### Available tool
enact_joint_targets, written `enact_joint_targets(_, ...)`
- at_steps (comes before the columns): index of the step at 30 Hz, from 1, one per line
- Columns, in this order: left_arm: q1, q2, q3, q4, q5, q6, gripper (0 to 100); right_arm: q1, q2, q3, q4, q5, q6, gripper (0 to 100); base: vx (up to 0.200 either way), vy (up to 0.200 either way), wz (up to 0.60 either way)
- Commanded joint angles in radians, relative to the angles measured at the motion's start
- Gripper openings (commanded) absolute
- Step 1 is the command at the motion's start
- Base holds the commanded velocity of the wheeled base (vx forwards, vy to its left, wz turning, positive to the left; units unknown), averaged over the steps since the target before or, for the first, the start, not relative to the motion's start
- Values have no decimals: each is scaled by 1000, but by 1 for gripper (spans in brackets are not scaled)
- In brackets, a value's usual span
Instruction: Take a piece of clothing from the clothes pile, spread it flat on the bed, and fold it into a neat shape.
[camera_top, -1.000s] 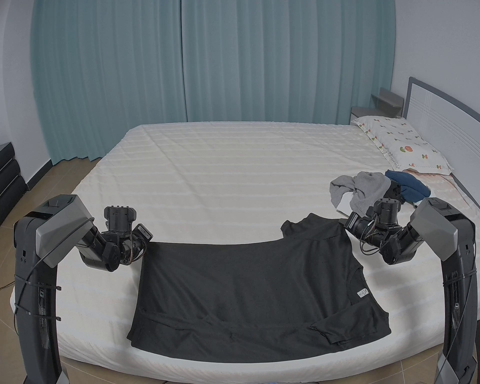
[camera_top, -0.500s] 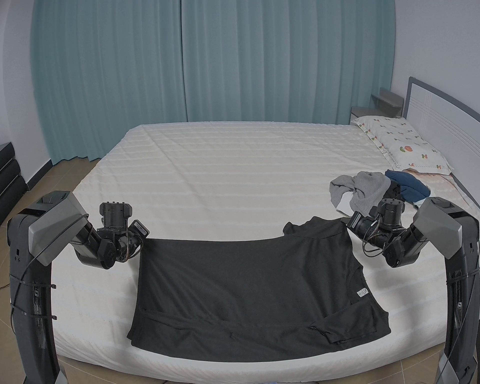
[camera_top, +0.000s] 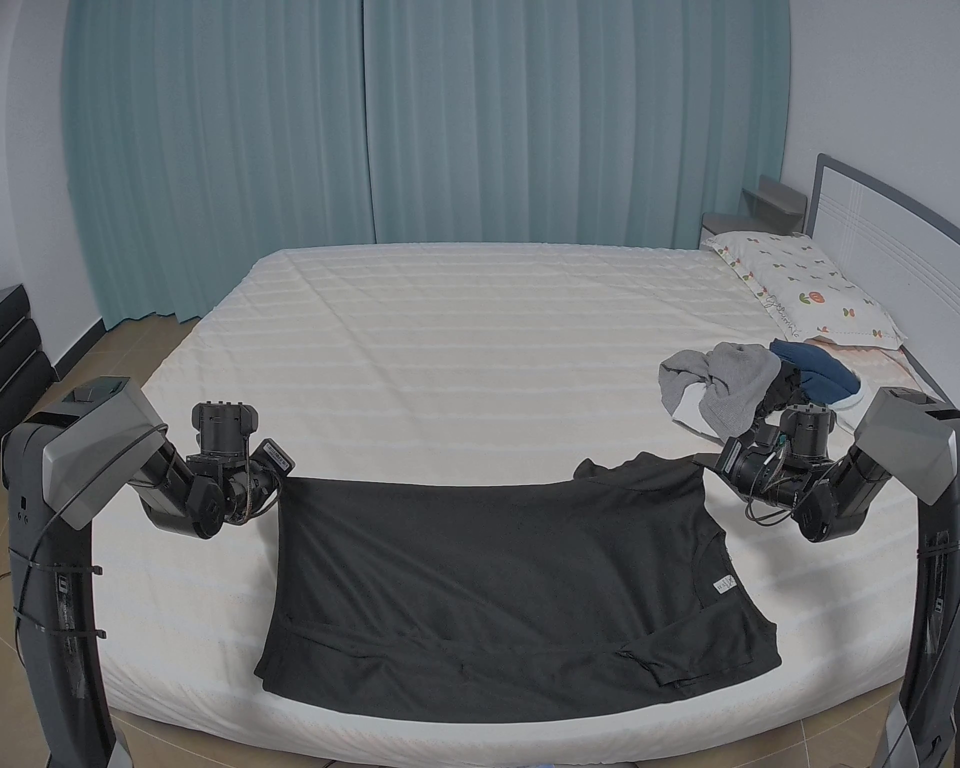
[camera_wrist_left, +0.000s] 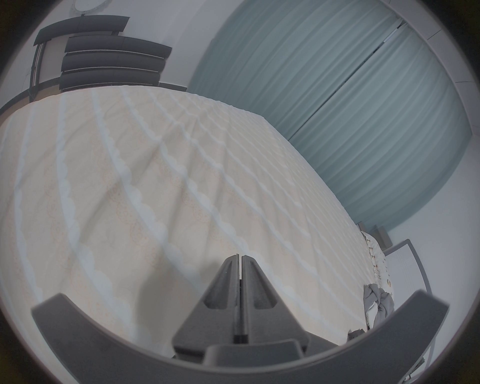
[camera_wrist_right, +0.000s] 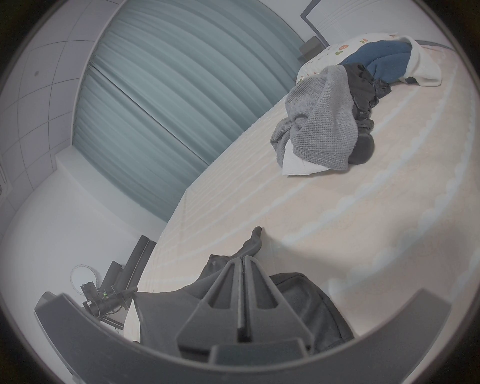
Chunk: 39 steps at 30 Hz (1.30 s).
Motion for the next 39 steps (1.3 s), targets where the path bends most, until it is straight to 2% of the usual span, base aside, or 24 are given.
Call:
enact_joint_targets(1, 1, -19, 11, 1, 0, 0, 0, -15, -28, 29, -5, 3, -5, 0, 0, 0, 0)
enact_joint_targets(9, 7, -37, 31, 1, -1, 2, 0, -17, -31, 32, -20, 3, -2, 0, 0, 0, 0)
enact_joint_targets(14, 8, -33, 22, -12, -1, -6, 0, -13, -19, 17, -85, -7, 6, 0, 0, 0, 0)
enact_joint_targets(23, 8, -37, 63, -36, -3, 8, 0, -24, -34, 62, -79, 0, 3, 0, 0, 0, 0)
enact_joint_targets(28, 8, -36, 103, -42, -12, 77, 0, -30, -49, 106, -69, 11, -11, 0, 0, 0, 0)
enact_joint_targets(33, 5, -42, 163, -44, -32, 146, 0, -41, -42, 181, -69, 34, -115, 0, 0, 0, 0)
enact_joint_targets(39, 1, -86, 246, -44, -64, 233, 0, -53, -54, 244, -82, 57, -160, 0, 0, 0, 0)
